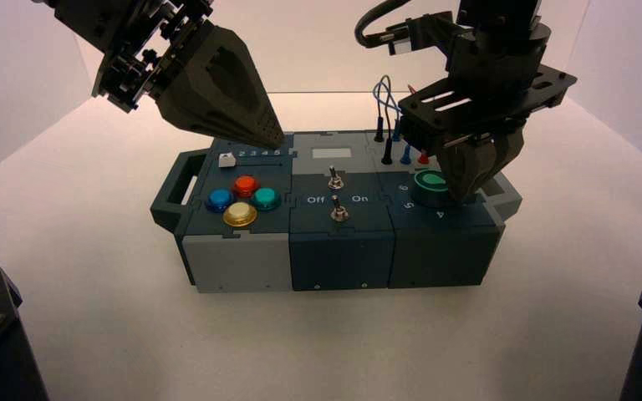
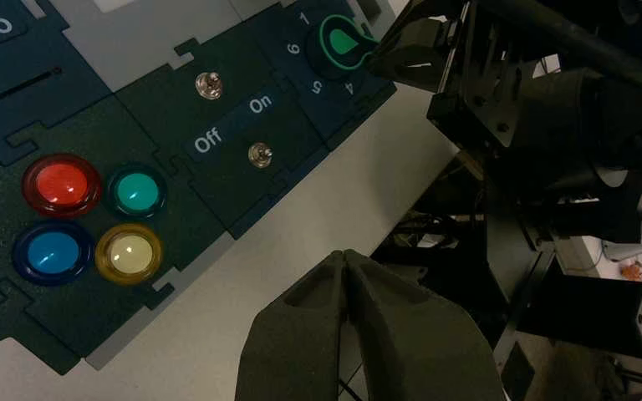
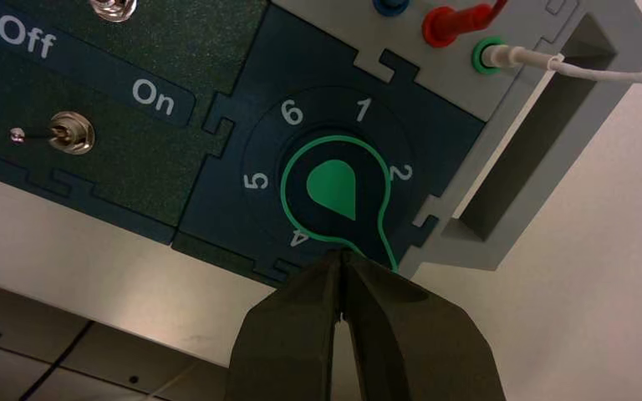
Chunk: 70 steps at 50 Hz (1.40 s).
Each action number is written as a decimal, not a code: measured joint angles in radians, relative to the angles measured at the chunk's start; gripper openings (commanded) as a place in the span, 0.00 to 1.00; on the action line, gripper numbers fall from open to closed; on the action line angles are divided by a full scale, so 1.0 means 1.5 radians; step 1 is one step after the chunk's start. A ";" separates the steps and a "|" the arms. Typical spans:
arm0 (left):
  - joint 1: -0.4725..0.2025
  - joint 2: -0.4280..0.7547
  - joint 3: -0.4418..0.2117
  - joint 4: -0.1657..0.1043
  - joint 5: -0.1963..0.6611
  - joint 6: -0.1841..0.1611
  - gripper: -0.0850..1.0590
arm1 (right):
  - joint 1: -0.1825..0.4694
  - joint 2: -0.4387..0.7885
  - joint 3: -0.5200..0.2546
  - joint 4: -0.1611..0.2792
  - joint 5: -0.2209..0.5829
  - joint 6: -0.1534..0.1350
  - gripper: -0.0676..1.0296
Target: Turn the knob to position 3.
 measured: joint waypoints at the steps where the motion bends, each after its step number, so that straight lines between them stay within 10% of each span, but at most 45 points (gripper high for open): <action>1: 0.000 0.000 0.000 0.000 0.000 0.000 0.05 | 0.000 0.000 0.000 0.000 0.000 0.000 0.04; 70: 0.001 0.000 -0.011 -0.002 0.000 0.000 0.05 | 0.000 -0.129 -0.001 0.013 0.081 -0.005 0.04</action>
